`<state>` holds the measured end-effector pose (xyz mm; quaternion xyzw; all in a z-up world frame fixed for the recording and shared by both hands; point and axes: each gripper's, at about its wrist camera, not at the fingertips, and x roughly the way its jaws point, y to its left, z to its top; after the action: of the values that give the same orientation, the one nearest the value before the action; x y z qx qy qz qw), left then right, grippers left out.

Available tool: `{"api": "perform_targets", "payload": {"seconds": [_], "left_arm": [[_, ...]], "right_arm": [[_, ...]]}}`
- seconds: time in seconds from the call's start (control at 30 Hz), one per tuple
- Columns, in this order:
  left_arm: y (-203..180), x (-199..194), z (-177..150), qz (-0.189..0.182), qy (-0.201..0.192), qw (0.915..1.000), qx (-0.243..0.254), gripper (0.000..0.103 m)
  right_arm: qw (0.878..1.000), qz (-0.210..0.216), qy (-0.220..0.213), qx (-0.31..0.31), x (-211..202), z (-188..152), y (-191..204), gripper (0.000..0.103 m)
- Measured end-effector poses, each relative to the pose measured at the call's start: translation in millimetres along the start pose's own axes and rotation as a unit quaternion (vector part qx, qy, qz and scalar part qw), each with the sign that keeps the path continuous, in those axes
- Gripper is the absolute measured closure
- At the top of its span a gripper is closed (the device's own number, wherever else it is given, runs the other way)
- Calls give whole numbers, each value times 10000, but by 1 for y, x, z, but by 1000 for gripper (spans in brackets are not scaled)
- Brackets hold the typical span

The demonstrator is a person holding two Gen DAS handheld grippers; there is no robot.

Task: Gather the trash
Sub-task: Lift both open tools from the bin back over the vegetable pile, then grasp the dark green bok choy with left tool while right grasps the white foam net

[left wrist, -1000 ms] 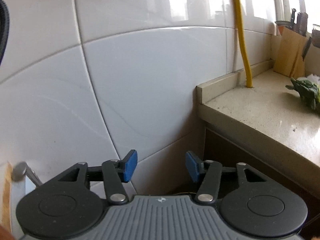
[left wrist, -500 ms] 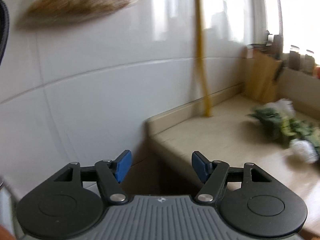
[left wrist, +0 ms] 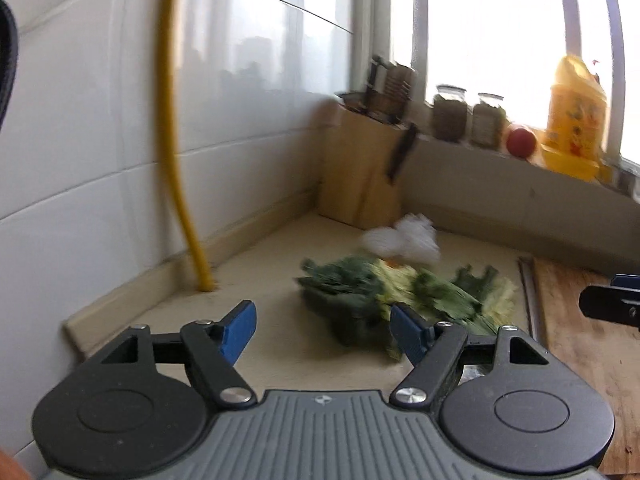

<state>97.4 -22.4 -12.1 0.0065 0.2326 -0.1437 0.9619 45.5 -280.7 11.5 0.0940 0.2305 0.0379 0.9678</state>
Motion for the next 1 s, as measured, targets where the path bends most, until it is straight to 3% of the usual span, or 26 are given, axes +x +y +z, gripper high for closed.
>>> {"api": "perform_targets", "payload": {"seconds": [0.2, 0.33, 0.6, 1.0], "left_arm": [[-16, 38, 4, -218, 281, 9991, 211, 31], [-15, 65, 1, -172, 505, 9978, 394, 31], [-9, 108, -3, -229, 585, 9962, 603, 31], [-2, 161, -2, -891, 694, 9908, 752, 31]], "right_arm": [[9993, -138, 135, 311, 0, -10, -18, 0], [9984, -204, 181, 497, -6, -16, -29, 0], [9967, -502, 252, 581, -5, -17, -34, 0], [9923, -762, 615, 764, 26, -11, -25, 0]]}}
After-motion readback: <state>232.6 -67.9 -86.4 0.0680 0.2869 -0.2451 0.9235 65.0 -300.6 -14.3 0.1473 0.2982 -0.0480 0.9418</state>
